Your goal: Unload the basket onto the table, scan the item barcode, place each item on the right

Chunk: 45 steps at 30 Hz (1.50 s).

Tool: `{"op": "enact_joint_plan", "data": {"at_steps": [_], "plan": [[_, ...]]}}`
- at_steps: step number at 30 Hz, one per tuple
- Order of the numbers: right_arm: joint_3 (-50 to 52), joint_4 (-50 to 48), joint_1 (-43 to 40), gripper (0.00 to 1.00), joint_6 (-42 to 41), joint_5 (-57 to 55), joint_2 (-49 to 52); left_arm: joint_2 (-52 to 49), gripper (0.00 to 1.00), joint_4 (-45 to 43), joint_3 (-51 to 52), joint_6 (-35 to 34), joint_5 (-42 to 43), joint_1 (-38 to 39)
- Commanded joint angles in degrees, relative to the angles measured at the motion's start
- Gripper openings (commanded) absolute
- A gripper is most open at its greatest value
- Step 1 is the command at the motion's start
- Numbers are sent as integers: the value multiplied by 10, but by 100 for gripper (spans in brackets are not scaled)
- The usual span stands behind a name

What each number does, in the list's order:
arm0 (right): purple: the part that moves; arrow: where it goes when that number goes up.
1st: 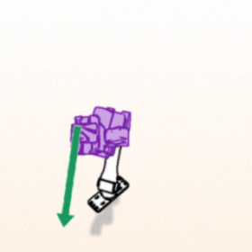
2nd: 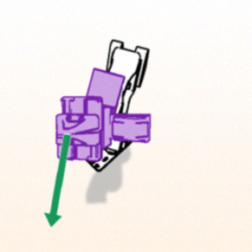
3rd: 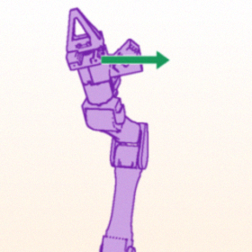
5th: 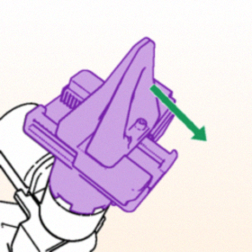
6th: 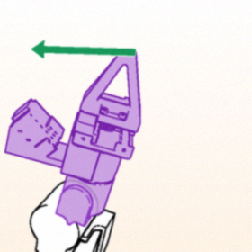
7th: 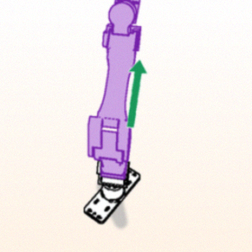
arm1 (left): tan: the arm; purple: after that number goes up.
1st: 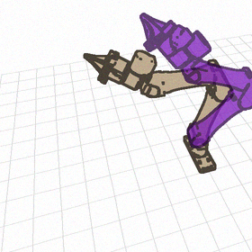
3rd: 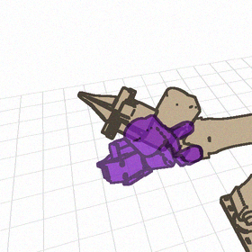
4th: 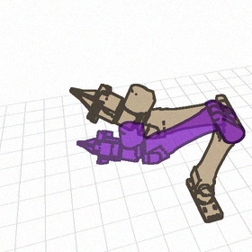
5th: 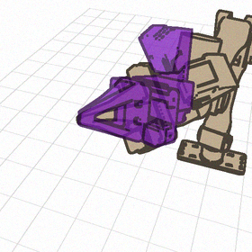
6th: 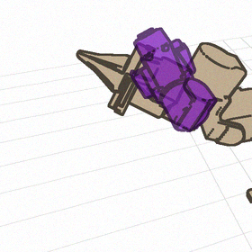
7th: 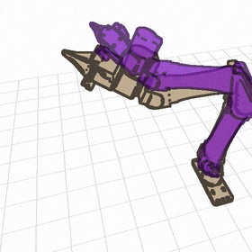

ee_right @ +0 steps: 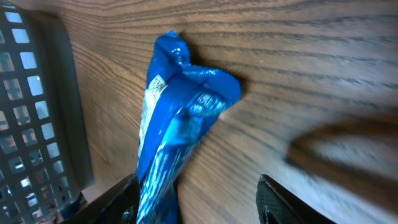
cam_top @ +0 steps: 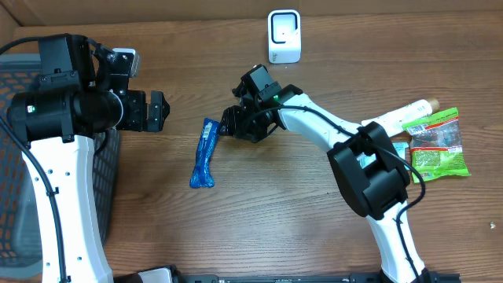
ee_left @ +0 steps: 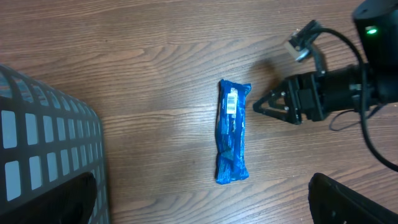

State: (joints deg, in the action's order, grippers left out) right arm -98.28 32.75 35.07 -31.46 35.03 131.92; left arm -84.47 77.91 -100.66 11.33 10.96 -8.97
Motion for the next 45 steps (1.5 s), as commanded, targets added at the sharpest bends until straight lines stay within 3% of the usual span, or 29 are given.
{"op": "enact_joint_plan", "data": {"at_steps": [1,12,21,31,37,41,42,45], "plan": [[0,-13,7,60,-17,28,17,-3,100,-2,-3,3,5,0],[0,-42,30,58,-81,-5,30,-3,100,-2,-3,3,5,0],[0,-40,30,33,-87,-5,45,-3,100,-2,-3,3,5,0],[-10,-20,-17,15,17,50,22,-3,100,-2,-3,3,5,0],[-43,71,-47,8,133,50,-7,-3,100,-2,-3,3,5,0],[-79,151,-58,9,187,4,-27,-3,100,-2,-3,3,5,0],[-89,165,-58,14,191,2,-30,-3,100,-2,-3,3,5,0],[-94,159,-49,42,171,23,-30,-3,100,-2,-3,3,5,0]]}}
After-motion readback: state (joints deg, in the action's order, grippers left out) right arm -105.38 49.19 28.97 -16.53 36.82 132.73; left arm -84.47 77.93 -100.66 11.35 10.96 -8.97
